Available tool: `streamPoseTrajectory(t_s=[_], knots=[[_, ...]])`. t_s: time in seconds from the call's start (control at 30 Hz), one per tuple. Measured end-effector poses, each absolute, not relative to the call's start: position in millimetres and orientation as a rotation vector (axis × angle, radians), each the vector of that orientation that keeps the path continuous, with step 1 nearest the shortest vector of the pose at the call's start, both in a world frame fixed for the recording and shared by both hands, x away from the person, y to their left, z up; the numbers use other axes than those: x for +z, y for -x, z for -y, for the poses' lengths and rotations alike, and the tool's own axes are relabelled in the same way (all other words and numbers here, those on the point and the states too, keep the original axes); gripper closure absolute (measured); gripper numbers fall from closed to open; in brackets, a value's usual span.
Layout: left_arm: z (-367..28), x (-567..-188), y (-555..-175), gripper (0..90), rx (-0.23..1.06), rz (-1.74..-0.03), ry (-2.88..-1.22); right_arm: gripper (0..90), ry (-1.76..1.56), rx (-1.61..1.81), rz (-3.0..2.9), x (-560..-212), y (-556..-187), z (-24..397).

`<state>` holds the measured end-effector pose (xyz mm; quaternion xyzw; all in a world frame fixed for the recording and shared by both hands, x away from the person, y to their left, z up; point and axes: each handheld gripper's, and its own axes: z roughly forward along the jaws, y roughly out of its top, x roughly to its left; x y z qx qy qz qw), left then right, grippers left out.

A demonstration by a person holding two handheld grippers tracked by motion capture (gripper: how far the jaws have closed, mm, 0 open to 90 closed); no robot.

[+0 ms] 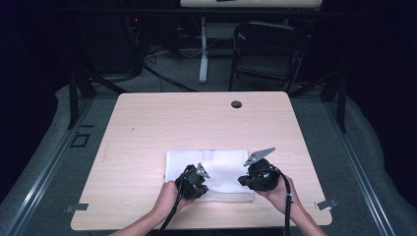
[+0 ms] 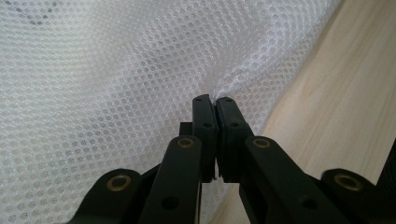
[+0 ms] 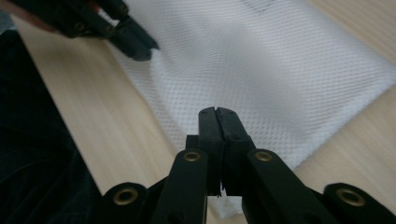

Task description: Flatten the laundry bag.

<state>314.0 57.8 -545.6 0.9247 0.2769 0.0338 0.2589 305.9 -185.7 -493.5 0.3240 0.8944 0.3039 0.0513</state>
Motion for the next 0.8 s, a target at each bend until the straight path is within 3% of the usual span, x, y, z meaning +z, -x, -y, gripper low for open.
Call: streamPoseTrajectory(t_s=[0.43, 0.8], knots=[[-64, -540, -321, 88.2, 0.081, -0.821, -2.440, 90.0, -0.760, 0.718, -2.776, -547, -299, 138], [-65, -537, -320, 88.2, 0.085, -0.835, -2.417, 90.0, -0.753, 0.679, -2.794, -558, -302, 135]])
